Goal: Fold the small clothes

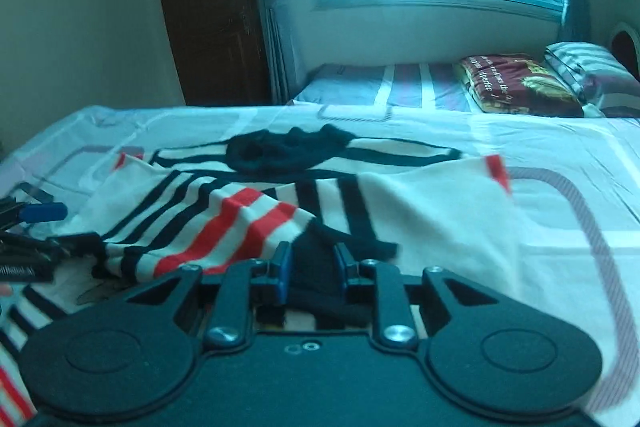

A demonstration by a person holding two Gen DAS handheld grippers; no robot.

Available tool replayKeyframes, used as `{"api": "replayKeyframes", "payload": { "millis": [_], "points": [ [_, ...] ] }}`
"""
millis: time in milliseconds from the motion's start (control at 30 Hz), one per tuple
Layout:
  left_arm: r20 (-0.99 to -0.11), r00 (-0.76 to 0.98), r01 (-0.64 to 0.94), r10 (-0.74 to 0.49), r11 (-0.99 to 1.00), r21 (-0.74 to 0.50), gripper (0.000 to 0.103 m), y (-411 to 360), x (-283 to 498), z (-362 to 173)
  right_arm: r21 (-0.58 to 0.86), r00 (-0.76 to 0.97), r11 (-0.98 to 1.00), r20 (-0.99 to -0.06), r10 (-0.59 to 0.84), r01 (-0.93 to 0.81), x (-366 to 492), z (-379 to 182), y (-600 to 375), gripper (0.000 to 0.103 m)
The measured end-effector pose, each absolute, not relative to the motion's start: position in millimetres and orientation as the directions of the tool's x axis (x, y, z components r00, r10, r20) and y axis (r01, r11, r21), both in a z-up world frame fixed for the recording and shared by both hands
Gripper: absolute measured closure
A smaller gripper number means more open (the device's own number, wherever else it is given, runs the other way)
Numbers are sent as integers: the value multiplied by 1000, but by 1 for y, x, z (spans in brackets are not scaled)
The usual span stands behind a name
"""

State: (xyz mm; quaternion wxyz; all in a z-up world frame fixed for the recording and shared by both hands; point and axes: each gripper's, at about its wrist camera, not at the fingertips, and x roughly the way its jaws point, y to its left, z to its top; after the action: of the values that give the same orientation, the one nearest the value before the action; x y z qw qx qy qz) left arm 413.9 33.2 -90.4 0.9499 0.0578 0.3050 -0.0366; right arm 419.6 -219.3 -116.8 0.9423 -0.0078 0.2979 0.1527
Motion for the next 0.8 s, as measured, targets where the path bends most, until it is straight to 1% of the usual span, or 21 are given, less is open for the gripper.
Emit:
{"api": "replayKeyframes", "payload": {
  "millis": [67, 200, 267, 333, 367, 400, 433, 533, 633, 700, 733, 767, 800],
  "points": [
    [-584, 810, 108, -53, 992, 60, 16, 23, 429, -92, 68, 777, 950, -558, 290, -306, 431, -124, -209, 79],
    [-626, 776, 104, -76, 995, 7, 16, 1, 465, -98, 48, 784, 943, -542, 301, -329, 443, -136, -193, 80],
    [-632, 773, 79, -57, 997, 7, 16, -8, 479, -101, 49, 787, 935, -526, 324, -352, 446, -137, -187, 80],
    [-651, 757, 54, -54, 998, -20, 16, -11, 491, -107, 6, 778, 925, -538, 323, -379, 451, -139, -178, 79],
    [-669, 742, 46, -44, 999, -14, 15, -14, 497, -112, -37, 771, 920, -559, 305, -390, 454, -143, -172, 80],
    [-667, 744, 40, -37, 999, -11, 12, -15, 500, -116, -84, 769, 914, -575, 280, -396, 457, -146, -166, 80],
    [-667, 744, 36, -33, 999, -9, 11, -15, 500, -117, -121, 779, 909, -567, 268, -400, 456, -148, -163, 80],
    [-667, 744, 41, -37, 999, -10, 10, -15, 501, -120, -154, 785, 906, -569, 246, -395, 456, -149, -159, 80],
    [-670, 743, 11, -10, 1000, -3, 10, -12, 502, -111, -159, 802, 923, -559, 208, -350, 452, -141, -161, 81],
    [-614, 789, 9, -23, 1000, -26, 10, -11, 500, -98, -86, 826, 935, -502, 257, -344, 448, -128, -165, 80],
    [-625, 780, 20, -32, 999, -28, 10, -13, 506, -97, -50, 815, 935, -509, 279, -351, 453, -126, -163, 81],
    [-648, 761, 31, -35, 999, -19, 10, -16, 514, -98, -41, 796, 937, -541, 272, -348, 461, -127, -159, 87],
    [-673, 739, 38, -24, 999, 7, 10, -18, 521, -103, -55, 782, 942, -575, 241, -331, 469, -132, -155, 88]
  ]
}}
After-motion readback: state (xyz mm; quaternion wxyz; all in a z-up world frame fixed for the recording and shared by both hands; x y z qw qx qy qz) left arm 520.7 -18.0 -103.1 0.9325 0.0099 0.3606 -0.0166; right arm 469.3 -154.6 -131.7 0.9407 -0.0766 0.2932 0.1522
